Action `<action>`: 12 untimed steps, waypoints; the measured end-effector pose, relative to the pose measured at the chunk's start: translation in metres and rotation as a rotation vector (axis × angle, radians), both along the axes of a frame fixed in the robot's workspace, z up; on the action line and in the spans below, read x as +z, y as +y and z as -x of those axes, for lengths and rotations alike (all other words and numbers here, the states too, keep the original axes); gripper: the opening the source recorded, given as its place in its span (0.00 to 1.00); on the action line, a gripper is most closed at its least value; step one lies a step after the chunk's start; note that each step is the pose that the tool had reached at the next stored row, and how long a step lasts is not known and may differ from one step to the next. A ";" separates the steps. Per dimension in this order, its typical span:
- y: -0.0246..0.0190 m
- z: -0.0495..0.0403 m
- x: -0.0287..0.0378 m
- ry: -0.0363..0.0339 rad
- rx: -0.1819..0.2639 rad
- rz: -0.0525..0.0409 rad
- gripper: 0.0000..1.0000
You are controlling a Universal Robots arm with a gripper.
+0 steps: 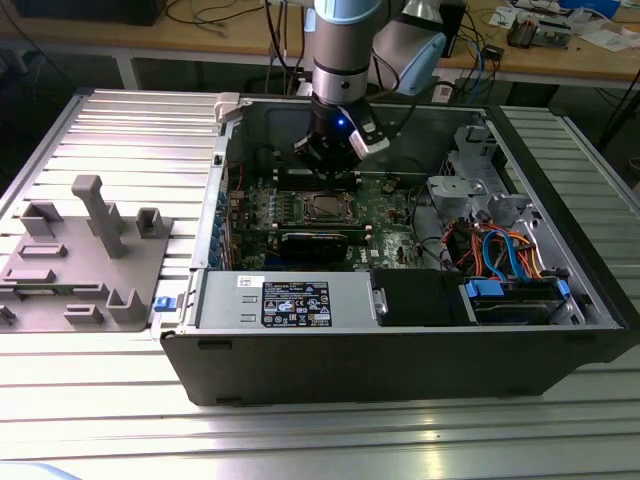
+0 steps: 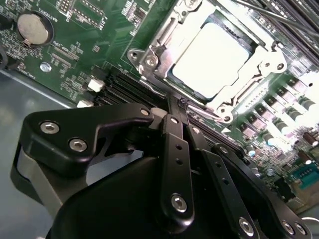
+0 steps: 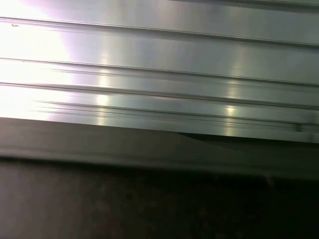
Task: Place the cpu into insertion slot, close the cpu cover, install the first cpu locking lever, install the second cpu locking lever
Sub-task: 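Install the first cpu locking lever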
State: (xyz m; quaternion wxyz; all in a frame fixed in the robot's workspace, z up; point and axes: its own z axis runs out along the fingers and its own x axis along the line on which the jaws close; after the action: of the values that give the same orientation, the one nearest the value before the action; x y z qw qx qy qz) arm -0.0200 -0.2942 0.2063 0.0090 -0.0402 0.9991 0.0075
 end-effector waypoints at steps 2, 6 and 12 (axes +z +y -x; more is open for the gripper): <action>0.0000 -0.0019 -0.0009 0.0001 0.000 0.0001 0.11; -0.0001 -0.0056 -0.0024 0.0005 0.000 0.0006 0.11; -0.0002 -0.0075 -0.0038 0.0000 0.000 0.0001 0.11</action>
State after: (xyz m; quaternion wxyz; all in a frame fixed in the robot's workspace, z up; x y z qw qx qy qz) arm -0.0125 -0.2944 0.2024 0.0090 -0.0402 0.9991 0.0075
